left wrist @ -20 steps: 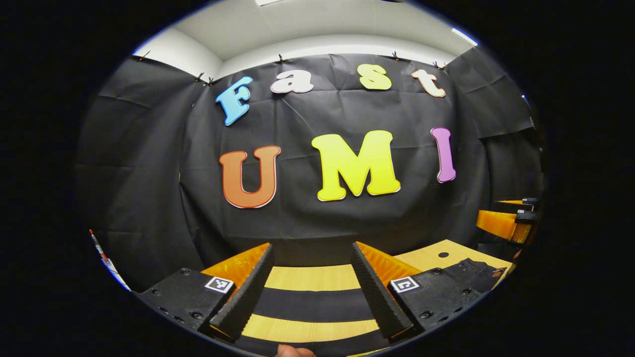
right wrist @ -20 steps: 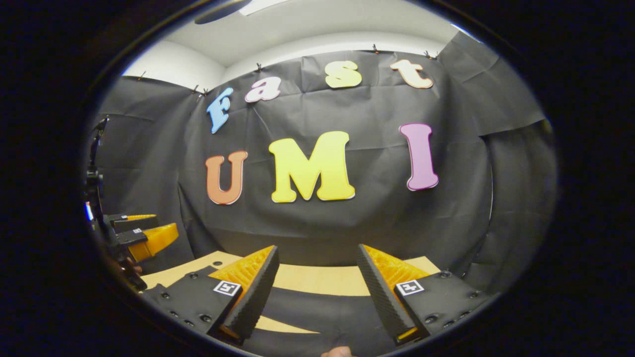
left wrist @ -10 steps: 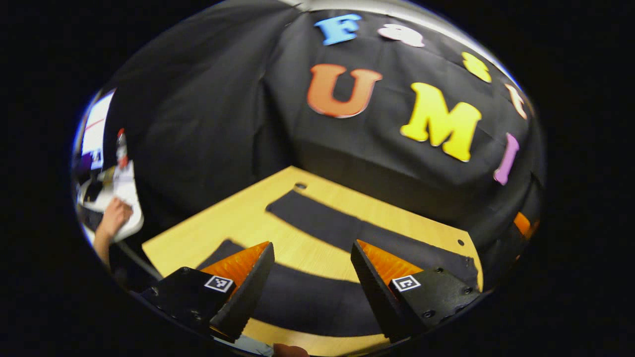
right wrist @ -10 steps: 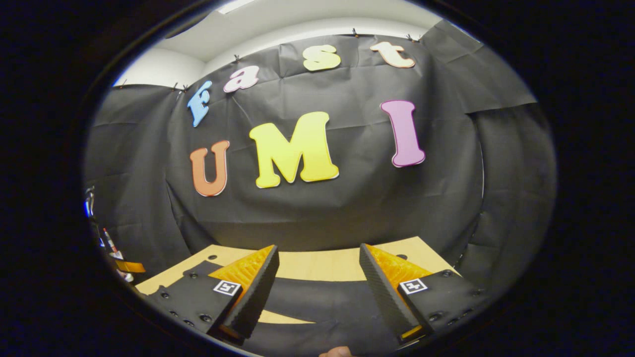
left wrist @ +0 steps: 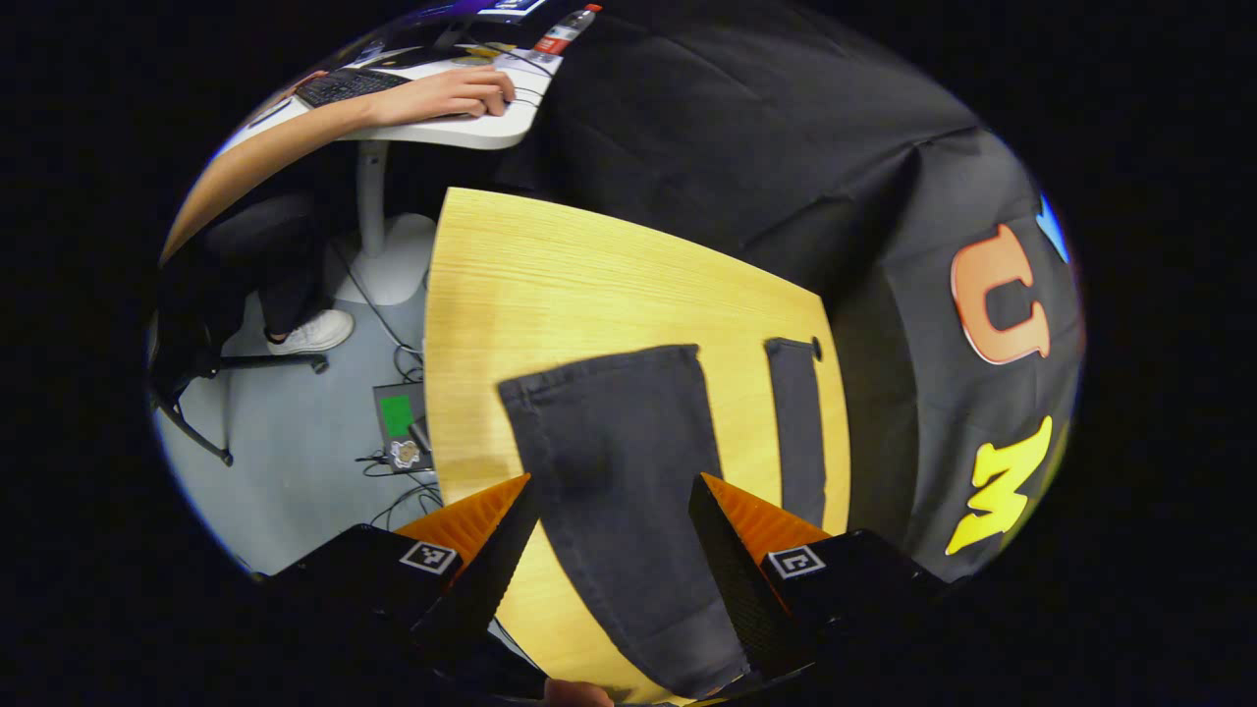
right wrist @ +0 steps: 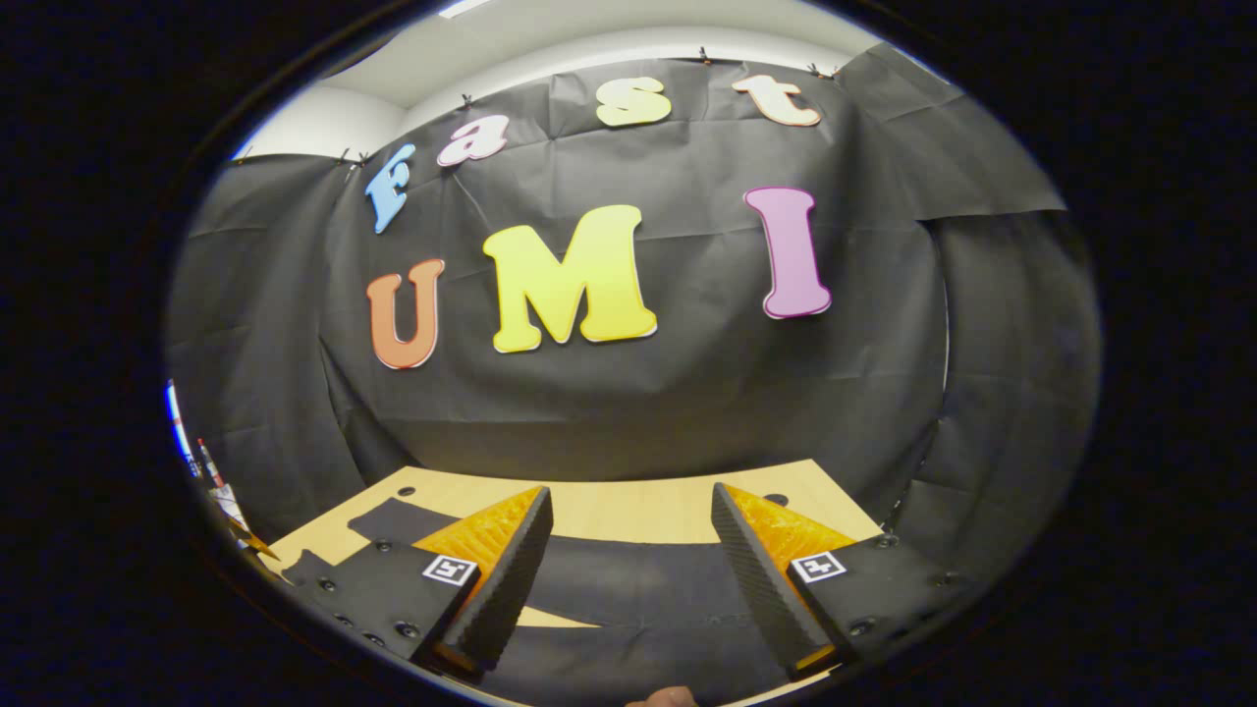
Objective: Grasp the waist and the cuffs of the jeans and fold them to make the two legs overlap; first hold the waist and fold one-third of the jeans toward the cuffs, then hold the cuffs and fold the remaining one-third in the same direction to finish folding.
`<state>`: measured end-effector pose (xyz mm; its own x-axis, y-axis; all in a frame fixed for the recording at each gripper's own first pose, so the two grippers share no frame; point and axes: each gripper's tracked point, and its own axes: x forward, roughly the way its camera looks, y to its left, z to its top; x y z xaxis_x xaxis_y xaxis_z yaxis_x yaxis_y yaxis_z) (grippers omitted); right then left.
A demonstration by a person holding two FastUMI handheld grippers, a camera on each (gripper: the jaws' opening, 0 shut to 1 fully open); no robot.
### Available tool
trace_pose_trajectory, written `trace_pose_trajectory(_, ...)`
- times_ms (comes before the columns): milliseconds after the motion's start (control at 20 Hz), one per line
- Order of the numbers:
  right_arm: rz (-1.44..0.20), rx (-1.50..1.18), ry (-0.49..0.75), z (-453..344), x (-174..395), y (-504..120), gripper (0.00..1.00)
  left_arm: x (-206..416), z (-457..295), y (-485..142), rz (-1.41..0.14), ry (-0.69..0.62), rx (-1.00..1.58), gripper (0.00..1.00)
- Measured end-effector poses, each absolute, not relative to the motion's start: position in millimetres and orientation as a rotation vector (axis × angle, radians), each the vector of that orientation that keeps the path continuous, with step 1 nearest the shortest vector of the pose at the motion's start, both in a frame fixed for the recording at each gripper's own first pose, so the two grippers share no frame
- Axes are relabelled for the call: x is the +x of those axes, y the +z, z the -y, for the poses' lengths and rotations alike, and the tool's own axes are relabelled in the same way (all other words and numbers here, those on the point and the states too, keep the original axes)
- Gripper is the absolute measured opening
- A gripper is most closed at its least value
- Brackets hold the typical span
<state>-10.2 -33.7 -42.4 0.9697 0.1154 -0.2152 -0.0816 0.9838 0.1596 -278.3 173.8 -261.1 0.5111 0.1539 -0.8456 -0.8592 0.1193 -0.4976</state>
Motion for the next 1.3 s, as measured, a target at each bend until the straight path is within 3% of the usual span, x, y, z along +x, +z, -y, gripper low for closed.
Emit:
trace_pose_trajectory(100,-0.239,0.159,0.072,45,-10,-44,0.96,-288,-176,-275,-0.769,0.880,-1.227,0.99)
trace_pose_trajectory(350,-0.264,0.162,0.011,66,-11,-47,0.99,-278,-198,-300,-0.791,0.925,-1.267,0.99)
trace_pose_trajectory(400,-0.270,0.162,0.000,70,-11,-48,0.96,-273,-199,-299,-0.790,0.916,-1.271,0.87)
trace_pose_trajectory(450,-0.273,0.166,-0.011,75,-11,-49,0.99,-269,-199,-298,-0.785,0.910,-1.270,1.00)
trace_pose_trajectory(500,-0.275,0.173,-0.021,78,-12,-50,0.99,-264,-202,-299,-0.780,0.900,-1.269,0.96)
trace_pose_trajectory(650,-0.328,0.167,-0.079,93,-14,-69,1.00,-245,-203,-297,-0.769,0.872,-1.280,1.00)
trace_pose_trajectory(850,-0.423,0.211,-0.110,101,-22,-96,0.99,-238,-201,-304,-0.820,0.846,-1.262,0.93)
trace_pose_trajectory(900,-0.442,0.218,-0.120,104,-23,-101,1.00,-244,-200,-310,-0.840,0.867,-1.261,0.82)
trace_pose_trajectory(1000,-0.483,0.231,-0.146,117,-25,-113,1.00,-244,-199,-312,-0.820,0.870,-1.329,0.29)
trace_pose_trajectory(1100,-0.545,0.265,-0.195,140,-28,-129,1.00,-241,-200,-312,-0.776,0.874,-1.410,0.13)
trace_pose_trajectory(1300,-0.761,0.425,-0.382,213,-47,-186,0.96,-242,-201,-316,-0.779,0.851,-1.409,0.09)
